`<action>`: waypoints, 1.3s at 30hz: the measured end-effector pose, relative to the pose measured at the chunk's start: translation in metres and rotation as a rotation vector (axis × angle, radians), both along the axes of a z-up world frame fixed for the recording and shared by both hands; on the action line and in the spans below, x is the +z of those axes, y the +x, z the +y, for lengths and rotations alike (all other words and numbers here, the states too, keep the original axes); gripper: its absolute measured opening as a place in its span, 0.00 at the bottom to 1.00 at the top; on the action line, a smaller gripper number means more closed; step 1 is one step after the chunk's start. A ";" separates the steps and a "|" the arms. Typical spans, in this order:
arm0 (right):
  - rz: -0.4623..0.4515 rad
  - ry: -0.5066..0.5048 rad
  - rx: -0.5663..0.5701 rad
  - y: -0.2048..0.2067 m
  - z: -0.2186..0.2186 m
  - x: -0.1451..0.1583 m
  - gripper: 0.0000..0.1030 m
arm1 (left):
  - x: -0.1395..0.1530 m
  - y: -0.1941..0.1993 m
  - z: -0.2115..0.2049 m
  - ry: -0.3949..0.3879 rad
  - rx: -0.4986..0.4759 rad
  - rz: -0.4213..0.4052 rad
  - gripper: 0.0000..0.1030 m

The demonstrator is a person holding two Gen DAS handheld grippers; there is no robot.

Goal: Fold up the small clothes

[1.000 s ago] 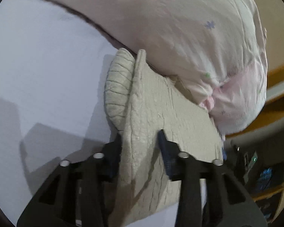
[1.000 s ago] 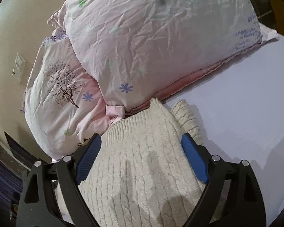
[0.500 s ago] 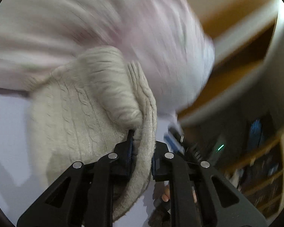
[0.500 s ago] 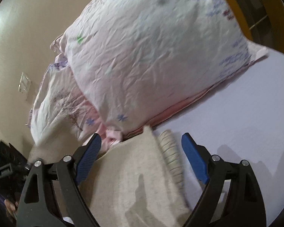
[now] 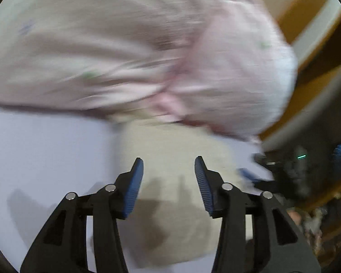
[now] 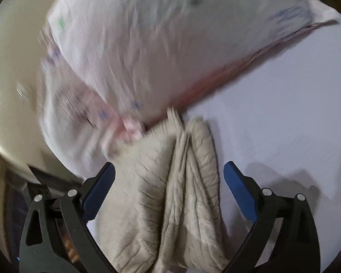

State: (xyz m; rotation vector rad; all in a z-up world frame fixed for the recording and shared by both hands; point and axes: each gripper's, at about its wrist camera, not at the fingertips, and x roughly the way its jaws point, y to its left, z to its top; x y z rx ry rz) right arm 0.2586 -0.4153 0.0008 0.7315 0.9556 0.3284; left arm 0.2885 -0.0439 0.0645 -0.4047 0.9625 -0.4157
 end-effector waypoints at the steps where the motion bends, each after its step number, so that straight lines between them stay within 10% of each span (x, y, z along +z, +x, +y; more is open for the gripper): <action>1: 0.025 -0.033 0.019 0.005 0.008 -0.002 0.93 | -0.008 -0.001 0.013 -0.004 0.006 0.029 0.49; 9: 0.090 -0.133 0.110 0.020 0.044 -0.009 0.92 | -0.045 0.001 -0.011 -0.037 -0.026 0.115 0.67; 12: 0.089 -0.086 0.114 0.014 0.045 -0.014 0.50 | -0.057 0.005 -0.025 -0.070 -0.024 0.137 0.73; 15: 0.078 0.051 0.104 0.008 0.045 -0.028 0.41 | -0.056 0.003 -0.028 -0.046 -0.057 0.131 0.58; 17: 0.059 0.065 0.114 0.000 0.054 -0.019 0.40 | -0.049 0.000 -0.014 -0.075 -0.099 0.132 0.40; 22: 0.011 0.098 0.269 -0.013 0.113 0.001 0.40 | -0.019 -0.031 0.051 -0.025 -0.096 0.057 0.42; 27: 0.021 -0.183 0.285 -0.013 0.160 -0.002 0.63 | -0.023 -0.044 0.099 0.093 0.053 0.028 0.51; 31: -0.115 -0.048 0.175 -0.053 0.117 0.032 0.53 | 0.003 -0.078 0.125 0.088 0.120 -0.102 0.58; 39: 0.023 -0.041 0.245 -0.064 0.131 0.012 0.46 | 0.000 -0.102 0.111 0.047 0.049 -0.073 0.59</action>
